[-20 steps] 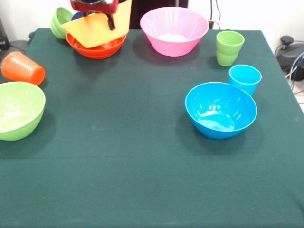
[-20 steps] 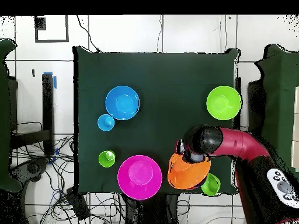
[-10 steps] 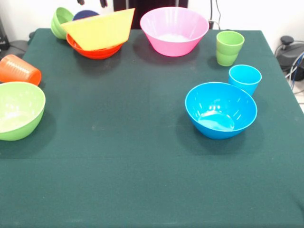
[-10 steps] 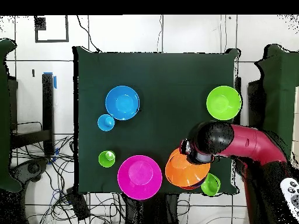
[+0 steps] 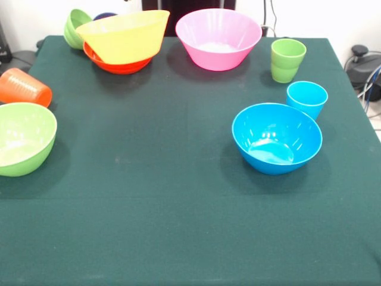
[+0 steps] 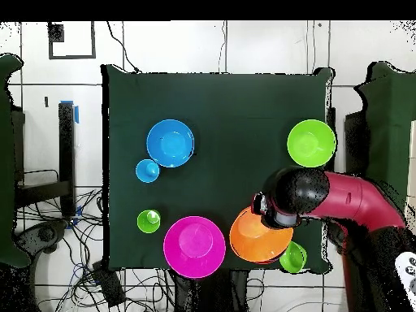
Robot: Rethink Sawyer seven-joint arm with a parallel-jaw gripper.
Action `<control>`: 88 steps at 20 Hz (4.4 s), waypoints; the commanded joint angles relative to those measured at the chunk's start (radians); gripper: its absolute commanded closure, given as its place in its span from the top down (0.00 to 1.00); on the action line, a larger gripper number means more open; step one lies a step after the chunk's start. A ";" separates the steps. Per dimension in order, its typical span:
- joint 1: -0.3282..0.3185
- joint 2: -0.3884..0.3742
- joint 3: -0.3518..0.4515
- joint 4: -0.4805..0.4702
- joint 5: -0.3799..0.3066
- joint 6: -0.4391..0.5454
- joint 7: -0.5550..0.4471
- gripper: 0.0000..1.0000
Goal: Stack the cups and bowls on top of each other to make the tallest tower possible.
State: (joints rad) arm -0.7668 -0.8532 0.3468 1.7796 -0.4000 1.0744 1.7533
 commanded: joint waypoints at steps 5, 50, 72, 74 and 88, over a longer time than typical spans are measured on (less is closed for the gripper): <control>-0.022 0.085 0.086 -0.014 -0.020 -0.045 -0.152 1.00; -0.210 0.228 0.284 0.012 -0.264 -0.269 -0.097 1.00; 0.202 0.175 0.041 -0.056 -0.318 -0.319 0.265 1.00; 0.237 0.171 0.004 -0.056 -0.312 -0.337 0.297 1.00; 0.358 0.158 -0.185 -0.007 -0.266 -0.467 0.442 1.00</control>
State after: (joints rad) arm -0.4304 -0.7084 0.2691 1.7422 -0.6232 0.6997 2.0070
